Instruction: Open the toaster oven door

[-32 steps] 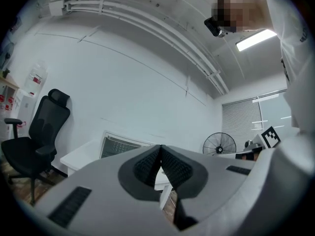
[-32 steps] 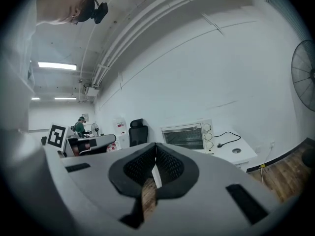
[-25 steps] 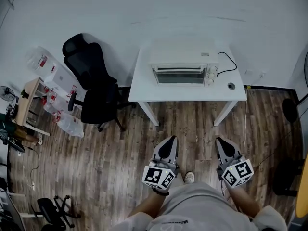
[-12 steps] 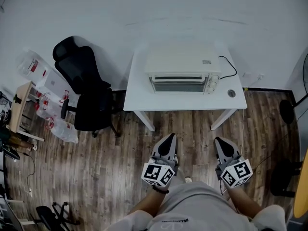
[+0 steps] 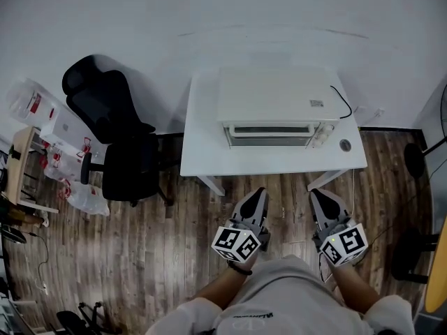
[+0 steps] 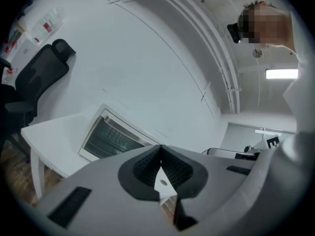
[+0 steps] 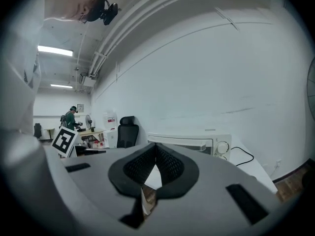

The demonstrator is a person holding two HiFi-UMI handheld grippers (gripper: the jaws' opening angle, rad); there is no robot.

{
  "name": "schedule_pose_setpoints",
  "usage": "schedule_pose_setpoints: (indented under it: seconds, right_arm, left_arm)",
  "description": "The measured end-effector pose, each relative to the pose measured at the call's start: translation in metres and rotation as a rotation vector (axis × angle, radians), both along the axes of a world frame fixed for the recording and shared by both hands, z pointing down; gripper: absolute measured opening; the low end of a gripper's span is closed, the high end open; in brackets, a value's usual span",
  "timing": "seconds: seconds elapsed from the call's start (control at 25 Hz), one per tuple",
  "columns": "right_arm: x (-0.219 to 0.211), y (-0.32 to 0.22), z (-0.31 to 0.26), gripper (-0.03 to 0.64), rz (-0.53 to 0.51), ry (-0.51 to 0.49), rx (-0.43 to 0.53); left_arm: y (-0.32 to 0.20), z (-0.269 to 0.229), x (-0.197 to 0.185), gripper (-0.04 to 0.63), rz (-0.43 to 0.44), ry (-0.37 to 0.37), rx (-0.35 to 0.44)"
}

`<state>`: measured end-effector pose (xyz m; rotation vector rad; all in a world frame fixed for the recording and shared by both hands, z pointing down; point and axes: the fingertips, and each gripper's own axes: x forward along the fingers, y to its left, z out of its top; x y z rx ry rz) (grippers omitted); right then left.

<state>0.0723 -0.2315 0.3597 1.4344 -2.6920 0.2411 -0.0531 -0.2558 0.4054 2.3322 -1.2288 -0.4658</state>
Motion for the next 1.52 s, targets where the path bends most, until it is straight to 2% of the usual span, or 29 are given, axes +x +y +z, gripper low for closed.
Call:
schedule_pose_setpoints:
  seconds: [0.16, 0.32, 0.56, 0.84, 1.0, 1.08, 1.28, 1.4, 1.52]
  right_arm:
    - [-0.022, -0.026, 0.001, 0.017, -0.013, 0.048, 0.021]
    - [-0.035, -0.048, 0.001, 0.017, -0.035, 0.098, 0.028]
    - [-0.043, -0.084, 0.003, 0.017, -0.071, 0.166, 0.028]
    - [-0.048, -0.12, 0.01, 0.017, -0.133, 0.209, 0.026]
    - [-0.045, -0.138, 0.015, 0.017, -0.159, 0.199, 0.022]
    - [-0.044, -0.145, 0.019, 0.017, -0.169, 0.19, 0.014]
    - [-0.043, -0.161, 0.026, 0.017, -0.193, 0.157, 0.0]
    - [-0.044, -0.166, 0.028, 0.017, -0.206, 0.143, -0.01]
    - [-0.045, -0.167, 0.03, 0.017, -0.217, 0.137, -0.014]
  left_arm:
    - [-0.021, 0.008, -0.001, 0.006, 0.055, 0.06, -0.029]
    - [-0.045, 0.022, -0.001, 0.006, 0.071, 0.162, -0.097]
    - [-0.079, 0.034, -0.002, 0.006, 0.049, 0.322, -0.178]
    - [-0.119, 0.045, 0.004, 0.006, 0.006, 0.548, -0.252]
    - [-0.139, 0.046, 0.01, 0.018, -0.022, 0.609, -0.244]
    - [-0.147, 0.044, 0.014, 0.069, -0.025, 0.632, -0.232]
    - [-0.165, 0.049, 0.019, 0.128, -0.053, 0.689, -0.234]
    - [-0.174, 0.051, 0.02, 0.138, -0.07, 0.736, -0.226]
    - [-0.179, 0.043, 0.018, 0.14, -0.082, 0.814, -0.194]
